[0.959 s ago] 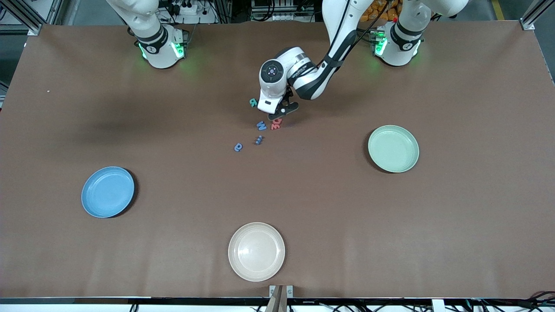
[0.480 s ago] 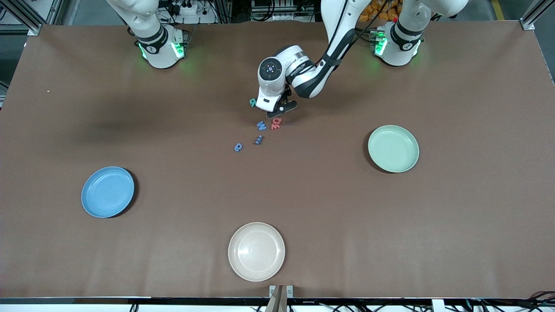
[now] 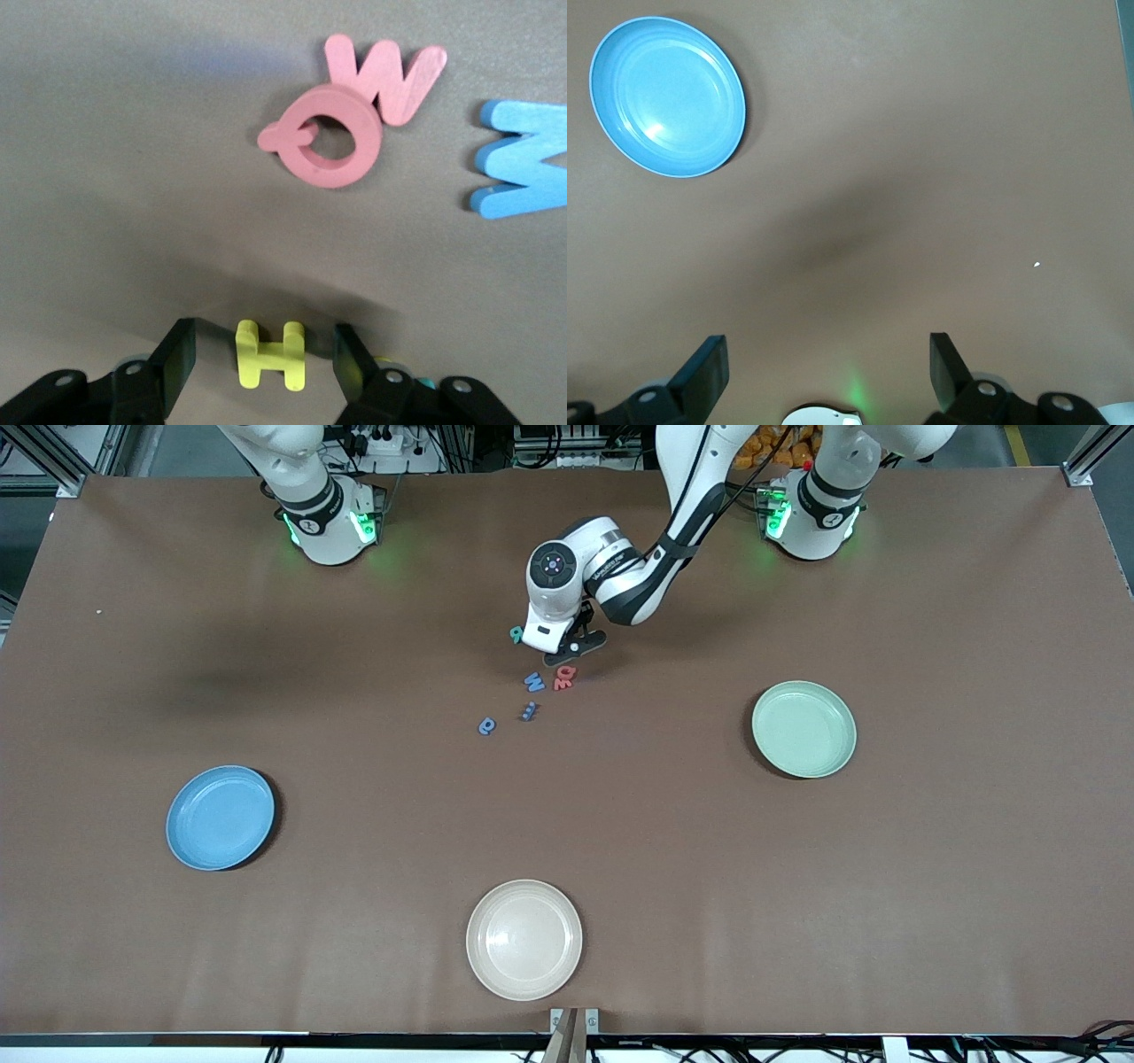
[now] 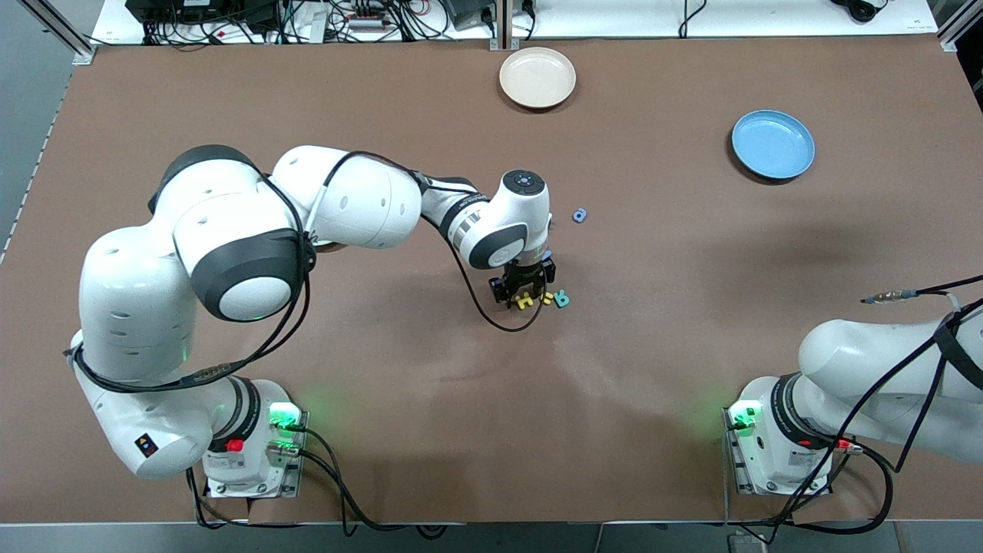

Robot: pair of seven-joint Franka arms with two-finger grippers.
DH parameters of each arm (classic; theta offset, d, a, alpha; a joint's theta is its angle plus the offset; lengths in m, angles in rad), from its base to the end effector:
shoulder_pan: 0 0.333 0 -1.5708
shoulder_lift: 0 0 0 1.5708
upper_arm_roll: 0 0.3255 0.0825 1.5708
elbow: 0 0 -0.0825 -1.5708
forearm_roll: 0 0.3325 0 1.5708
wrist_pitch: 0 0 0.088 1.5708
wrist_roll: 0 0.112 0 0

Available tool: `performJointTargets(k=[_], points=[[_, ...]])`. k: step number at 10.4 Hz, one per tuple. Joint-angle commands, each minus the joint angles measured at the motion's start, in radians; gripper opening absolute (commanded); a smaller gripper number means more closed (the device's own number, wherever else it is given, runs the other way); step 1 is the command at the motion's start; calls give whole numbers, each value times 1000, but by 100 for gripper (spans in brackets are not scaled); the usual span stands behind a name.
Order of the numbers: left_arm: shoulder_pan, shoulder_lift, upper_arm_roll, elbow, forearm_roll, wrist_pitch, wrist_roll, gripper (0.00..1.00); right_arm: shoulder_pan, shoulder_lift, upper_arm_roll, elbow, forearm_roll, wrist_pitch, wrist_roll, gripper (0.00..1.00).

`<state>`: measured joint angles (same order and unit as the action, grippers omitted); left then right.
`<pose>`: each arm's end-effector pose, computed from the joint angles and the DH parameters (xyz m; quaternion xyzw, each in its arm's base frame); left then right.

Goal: Sort upper and lower case letters into plates
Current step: 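Lower the left gripper and grasp the yellow foam H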

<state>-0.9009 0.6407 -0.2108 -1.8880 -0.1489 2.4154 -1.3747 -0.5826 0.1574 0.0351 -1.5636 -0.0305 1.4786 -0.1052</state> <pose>0.2705 -0.5310 0.2065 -0.9713 -0.2041 0.1209 0.0143 0.4517 -0.2813 0.5436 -0.9685 0.2172 0.1185 0.0269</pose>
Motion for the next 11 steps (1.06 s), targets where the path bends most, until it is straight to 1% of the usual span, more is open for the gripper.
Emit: performJointTargets(k=[1,2,4,5,9,10,11], points=[[-26,-6,4,-16,-9,8,-27,71,-19,-9,19,-4,-6,-7,2,100],[-24,-6,4,-16,-9,8,-27,69,-20,-9,19,-3,-6,-6,2,100],[-24,-6,4,-14,-5,8,-21,56,-19,-9,19,-3,-6,-6,2,100],[-26,-4,4,-14,-3,8,-11,54,-19,-7,19,-4,-6,-4,2,100],[-24,5,5,7,-1,8,-3,53,-19,-7,19,-4,-6,-4,2,100],[-23,7,5,13,-1,8,5,45,-19,-7,19,-4,-6,-4,2,100],[-21,8,5,15,-1,8,11,45,-19,-7,19,-4,-6,-6,2,100]])
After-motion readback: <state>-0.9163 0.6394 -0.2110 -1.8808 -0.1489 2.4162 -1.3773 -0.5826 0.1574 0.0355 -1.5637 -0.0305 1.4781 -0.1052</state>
